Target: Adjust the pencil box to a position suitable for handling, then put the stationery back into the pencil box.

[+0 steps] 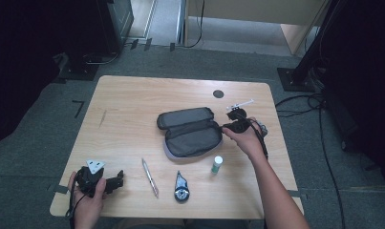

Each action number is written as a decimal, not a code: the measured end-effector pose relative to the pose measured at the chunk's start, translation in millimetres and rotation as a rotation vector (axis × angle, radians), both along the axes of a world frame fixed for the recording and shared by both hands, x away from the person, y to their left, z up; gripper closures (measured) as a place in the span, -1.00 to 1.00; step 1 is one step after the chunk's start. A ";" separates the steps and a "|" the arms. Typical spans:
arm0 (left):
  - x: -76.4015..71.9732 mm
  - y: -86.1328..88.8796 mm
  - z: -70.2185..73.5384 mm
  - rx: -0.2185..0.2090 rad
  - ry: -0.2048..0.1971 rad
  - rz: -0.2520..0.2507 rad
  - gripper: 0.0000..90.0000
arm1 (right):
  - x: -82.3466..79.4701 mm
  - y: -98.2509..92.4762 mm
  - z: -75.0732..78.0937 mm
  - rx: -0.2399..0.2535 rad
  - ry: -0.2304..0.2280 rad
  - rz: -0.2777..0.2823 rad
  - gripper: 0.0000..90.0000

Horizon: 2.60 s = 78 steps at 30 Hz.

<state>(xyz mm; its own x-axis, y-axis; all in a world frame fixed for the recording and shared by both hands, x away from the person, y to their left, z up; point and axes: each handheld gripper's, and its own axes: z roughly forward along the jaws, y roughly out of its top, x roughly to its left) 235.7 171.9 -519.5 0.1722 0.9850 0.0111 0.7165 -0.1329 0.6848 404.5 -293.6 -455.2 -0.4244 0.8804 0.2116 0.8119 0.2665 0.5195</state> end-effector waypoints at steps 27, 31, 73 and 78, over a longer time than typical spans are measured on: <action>-0.2 -0.2 -0.1 -0.001 -0.001 -0.003 -1.00 | -42.8 -9.9 -36.7 0.241 -0.020 -0.195 0.53; -0.2 -0.2 -0.1 -0.001 -0.001 -0.003 -1.00 | -46.8 -13.7 -28.1 0.250 -0.069 -0.189 0.17; 0.9 -1.5 -0.1 -0.002 -0.001 -0.002 -1.00 | -167.4 5.4 11.6 0.229 -0.332 0.102 -0.02; 0.9 -1.5 -0.1 -0.002 -0.001 -0.002 -1.00 | -167.5 12.8 2.1 0.159 -0.331 0.097 0.11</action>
